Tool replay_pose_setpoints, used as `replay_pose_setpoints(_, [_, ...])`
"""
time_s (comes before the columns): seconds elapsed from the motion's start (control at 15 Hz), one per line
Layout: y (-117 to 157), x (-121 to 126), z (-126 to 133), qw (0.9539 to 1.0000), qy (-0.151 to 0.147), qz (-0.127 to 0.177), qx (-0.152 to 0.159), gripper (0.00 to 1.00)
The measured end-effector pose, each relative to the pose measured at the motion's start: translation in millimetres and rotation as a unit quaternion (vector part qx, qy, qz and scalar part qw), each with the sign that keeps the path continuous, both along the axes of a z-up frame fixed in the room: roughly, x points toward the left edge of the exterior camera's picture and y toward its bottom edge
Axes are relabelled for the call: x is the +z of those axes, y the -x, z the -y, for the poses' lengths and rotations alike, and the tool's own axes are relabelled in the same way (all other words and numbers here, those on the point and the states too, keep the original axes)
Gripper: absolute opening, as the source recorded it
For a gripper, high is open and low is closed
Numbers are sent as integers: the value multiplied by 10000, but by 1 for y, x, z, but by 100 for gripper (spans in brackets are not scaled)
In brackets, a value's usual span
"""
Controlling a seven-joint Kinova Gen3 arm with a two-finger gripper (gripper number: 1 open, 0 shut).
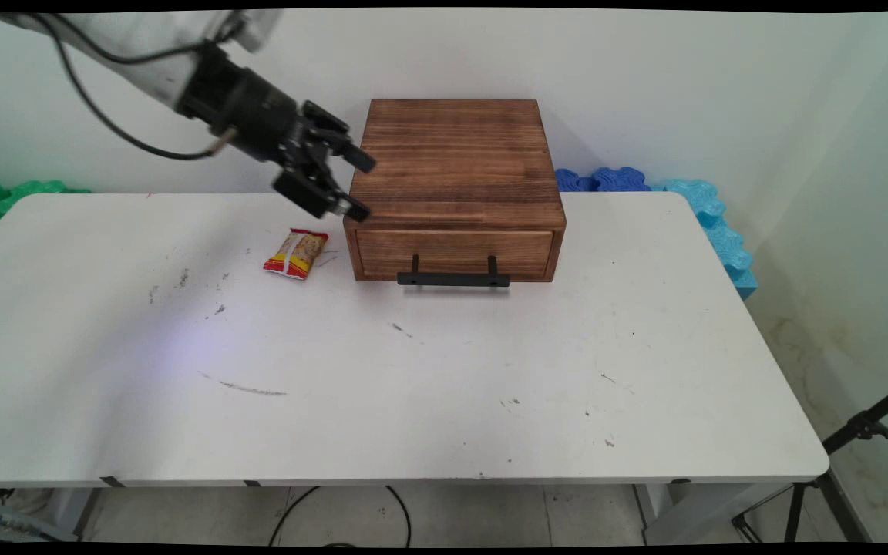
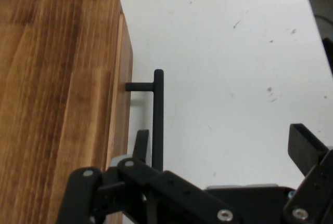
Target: Open the drawer
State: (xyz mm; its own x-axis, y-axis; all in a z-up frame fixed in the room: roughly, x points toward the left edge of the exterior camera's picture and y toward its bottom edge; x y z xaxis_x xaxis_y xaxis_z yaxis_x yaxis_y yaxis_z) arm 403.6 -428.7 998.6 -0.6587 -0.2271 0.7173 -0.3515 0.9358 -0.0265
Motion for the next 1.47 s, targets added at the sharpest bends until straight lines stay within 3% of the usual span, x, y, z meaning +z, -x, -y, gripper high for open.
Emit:
replay_pose_setpoints(0.73, [93, -64, 36, 9966, -49, 820, 85, 100])
replay_pose_setpoints(1.47, [131, -125, 56, 9914, -113, 1301, 71, 100])
